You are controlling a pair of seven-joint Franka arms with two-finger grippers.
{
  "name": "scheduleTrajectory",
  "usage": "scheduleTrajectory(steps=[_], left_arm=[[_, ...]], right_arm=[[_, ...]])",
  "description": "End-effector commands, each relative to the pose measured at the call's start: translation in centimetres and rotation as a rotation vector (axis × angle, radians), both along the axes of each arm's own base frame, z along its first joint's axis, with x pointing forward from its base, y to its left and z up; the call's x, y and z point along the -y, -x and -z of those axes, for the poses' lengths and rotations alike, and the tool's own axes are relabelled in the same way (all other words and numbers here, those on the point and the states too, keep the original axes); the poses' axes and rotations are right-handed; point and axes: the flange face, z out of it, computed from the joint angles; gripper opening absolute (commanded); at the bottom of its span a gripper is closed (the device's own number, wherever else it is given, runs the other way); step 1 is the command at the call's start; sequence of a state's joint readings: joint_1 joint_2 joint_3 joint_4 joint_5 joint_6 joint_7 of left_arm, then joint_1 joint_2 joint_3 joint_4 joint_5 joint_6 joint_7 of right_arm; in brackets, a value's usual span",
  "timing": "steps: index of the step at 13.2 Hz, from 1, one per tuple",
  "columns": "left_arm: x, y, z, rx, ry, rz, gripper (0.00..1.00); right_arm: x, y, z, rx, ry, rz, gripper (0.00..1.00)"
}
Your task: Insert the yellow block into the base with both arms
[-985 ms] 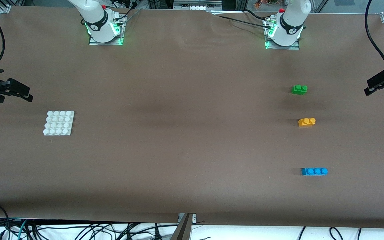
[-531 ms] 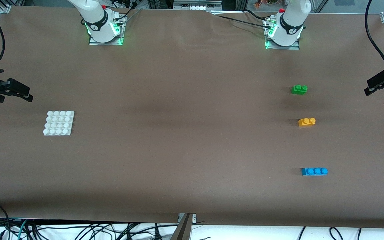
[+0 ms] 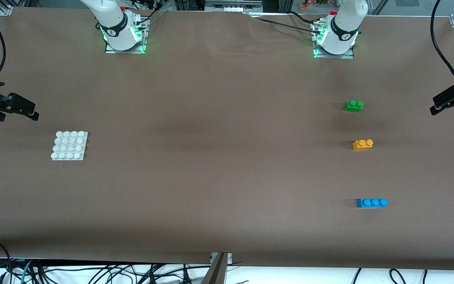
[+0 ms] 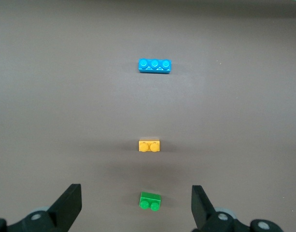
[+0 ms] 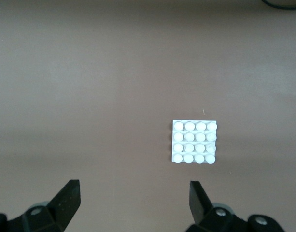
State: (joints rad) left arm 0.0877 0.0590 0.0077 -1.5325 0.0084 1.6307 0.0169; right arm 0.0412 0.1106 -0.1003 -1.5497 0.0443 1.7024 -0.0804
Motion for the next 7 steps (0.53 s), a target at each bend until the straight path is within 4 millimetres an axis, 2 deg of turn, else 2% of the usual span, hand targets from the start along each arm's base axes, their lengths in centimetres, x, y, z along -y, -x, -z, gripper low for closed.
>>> scheduleTrajectory(steps=[1, 7], left_arm=[[-0.02, -0.1, -0.24, 0.013, 0.031, 0.016, 1.0], [-0.02, -0.13, 0.07, 0.007, 0.032, 0.016, 1.0]], right_arm=[[0.18, 0.14, -0.24, -0.005, -0.017, 0.013, 1.0], [0.27, 0.15, -0.24, -0.004, -0.017, 0.015, 1.0]])
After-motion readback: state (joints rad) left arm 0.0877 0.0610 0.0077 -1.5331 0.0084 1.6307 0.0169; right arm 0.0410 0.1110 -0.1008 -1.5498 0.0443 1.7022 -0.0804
